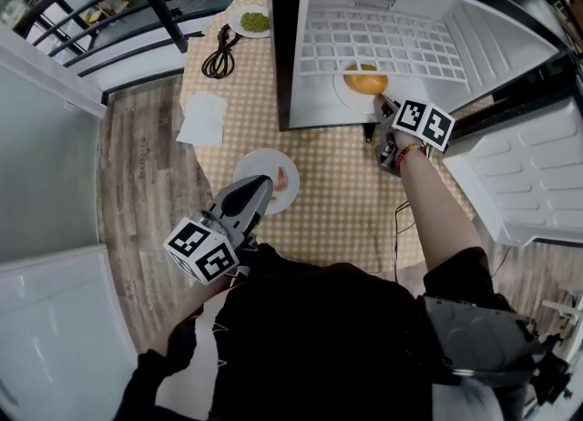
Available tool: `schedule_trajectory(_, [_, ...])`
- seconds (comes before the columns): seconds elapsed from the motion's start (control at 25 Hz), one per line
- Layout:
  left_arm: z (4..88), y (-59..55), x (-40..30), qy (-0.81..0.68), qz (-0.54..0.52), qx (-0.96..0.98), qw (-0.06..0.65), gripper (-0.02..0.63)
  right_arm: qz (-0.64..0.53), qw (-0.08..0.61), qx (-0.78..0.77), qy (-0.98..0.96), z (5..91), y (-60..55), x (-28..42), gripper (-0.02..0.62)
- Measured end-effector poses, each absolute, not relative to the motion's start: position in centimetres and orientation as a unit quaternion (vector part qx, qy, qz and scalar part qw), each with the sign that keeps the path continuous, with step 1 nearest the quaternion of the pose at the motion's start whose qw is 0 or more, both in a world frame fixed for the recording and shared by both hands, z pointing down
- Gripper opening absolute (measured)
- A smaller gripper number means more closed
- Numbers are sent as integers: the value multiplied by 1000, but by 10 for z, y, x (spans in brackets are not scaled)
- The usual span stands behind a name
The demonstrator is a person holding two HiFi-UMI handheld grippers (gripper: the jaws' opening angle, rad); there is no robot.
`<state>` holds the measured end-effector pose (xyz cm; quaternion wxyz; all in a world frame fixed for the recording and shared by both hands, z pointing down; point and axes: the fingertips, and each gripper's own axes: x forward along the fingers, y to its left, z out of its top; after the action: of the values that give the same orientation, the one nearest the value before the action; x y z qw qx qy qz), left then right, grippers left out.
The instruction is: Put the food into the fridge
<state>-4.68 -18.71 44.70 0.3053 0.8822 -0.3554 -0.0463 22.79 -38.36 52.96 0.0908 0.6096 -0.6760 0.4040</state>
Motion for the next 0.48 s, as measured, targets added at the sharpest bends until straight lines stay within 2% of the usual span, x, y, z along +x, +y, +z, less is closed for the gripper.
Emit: schedule_trajectory(0.48, [448,-187,-51,-360,-53,878,310,17,376,134,612,-683,530,-384,224,144])
